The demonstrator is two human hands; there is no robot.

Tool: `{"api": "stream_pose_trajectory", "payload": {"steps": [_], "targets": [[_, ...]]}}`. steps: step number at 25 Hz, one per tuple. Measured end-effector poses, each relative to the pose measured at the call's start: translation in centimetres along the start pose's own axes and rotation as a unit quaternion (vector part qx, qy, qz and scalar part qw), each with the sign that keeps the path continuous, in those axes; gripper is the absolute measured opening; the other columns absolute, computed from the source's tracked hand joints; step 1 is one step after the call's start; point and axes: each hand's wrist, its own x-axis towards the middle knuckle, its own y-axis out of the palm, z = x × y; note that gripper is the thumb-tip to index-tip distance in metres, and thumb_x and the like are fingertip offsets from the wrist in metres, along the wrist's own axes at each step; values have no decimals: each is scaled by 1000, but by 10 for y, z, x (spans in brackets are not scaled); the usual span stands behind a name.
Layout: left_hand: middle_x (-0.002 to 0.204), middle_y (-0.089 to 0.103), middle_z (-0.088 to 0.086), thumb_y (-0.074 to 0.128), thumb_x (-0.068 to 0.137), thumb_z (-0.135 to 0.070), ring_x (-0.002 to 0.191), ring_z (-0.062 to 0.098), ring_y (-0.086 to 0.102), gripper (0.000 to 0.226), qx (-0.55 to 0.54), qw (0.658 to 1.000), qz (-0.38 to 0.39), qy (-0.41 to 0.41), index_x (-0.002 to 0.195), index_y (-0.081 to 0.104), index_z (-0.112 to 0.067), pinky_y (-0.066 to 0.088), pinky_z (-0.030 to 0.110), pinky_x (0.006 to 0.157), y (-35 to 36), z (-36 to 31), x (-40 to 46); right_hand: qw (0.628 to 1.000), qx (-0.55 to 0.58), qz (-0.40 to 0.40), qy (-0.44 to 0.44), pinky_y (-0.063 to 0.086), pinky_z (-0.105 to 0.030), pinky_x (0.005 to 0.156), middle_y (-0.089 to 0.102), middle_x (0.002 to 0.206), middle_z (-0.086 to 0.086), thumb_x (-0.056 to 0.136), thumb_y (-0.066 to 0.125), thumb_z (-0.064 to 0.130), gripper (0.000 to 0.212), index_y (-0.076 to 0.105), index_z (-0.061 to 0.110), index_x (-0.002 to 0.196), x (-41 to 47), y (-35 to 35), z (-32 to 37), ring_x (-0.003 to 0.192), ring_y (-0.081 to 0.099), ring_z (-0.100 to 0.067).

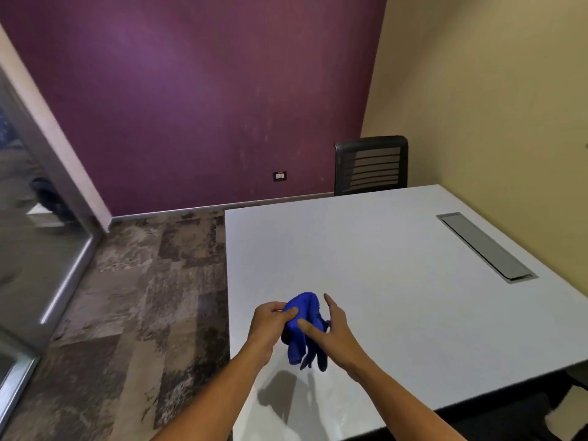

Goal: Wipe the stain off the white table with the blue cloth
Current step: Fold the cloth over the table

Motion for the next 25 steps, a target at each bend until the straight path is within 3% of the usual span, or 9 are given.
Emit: {"api": "stream_pose_trajectory", "payload": {"steps": [3,5,9,11,16,18,20,22,25], "targets": [[94,76,10,68,90,-18,84,24,68,11,44,999,-28,0,95,73,-10,58,45,80,14,-11,-10,996,-48,80,-9,46,-29,108,42,152,9,80,86,41,113,10,30,164,2,-26,-8,139,50,-17],[99,74,6,65,92,-20,91,21,68,11,80,996,-27,10,99,71,-14,57,39,81,14,-19,-15,990,-82,112,-9,54,-31,101,57,137,10,82,83,30,101,21,36,160,6,-42,-13,121,64,-14],[111,66,7,59,98,-34,99,22,66,24,35,997,-65,-8,116,56,-19,57,41,87,6,-36,-26,984,-92,152,-27,59,-43,95,76,110,6,88,74,22,37,69,29,124,13,-73,-9,101,73,-18],[111,62,7,58,99,-40,100,23,65,36,18,997,-71,-16,123,47,-17,58,38,83,-1,-44,-31,985,-44,167,-22,59,-39,91,79,104,1,91,75,21,17,77,20,108,12,-84,-3,100,74,-23],[104,49,-3,62,96,-42,89,13,58,47,62,988,-137,20,124,31,-19,48,26,64,2,-45,-48,972,136,190,25,59,-40,91,77,114,-16,91,76,18,27,76,2,112,18,-106,4,106,73,-33],[109,59,2,63,94,-43,95,19,64,48,-3,993,-119,4,125,42,-13,54,30,70,6,-34,-50,964,185,184,56,58,-44,95,75,119,-18,91,76,17,31,74,1,118,20,-107,-1,110,72,-36],[113,71,17,67,93,-35,103,30,70,44,-109,993,-33,-35,122,59,-2,60,38,83,6,-19,-51,954,225,179,78,56,-49,101,74,122,-19,92,75,17,35,71,1,123,20,-107,-8,115,70,-38],[116,72,21,73,88,-21,109,33,70,40,-114,992,23,-54,119,66,3,57,43,95,3,-7,-50,949,246,176,88,54,-52,104,73,124,-19,91,77,17,39,70,3,127,19,-111,-12,116,70,-39],[111,75,17,78,83,-10,107,33,70,36,-57,997,-39,-15,116,68,0,55,48,98,8,-2,-45,954,241,153,87,58,-49,97,75,120,-17,87,81,10,44,68,10,129,16,-120,-15,111,73,-36]]}}
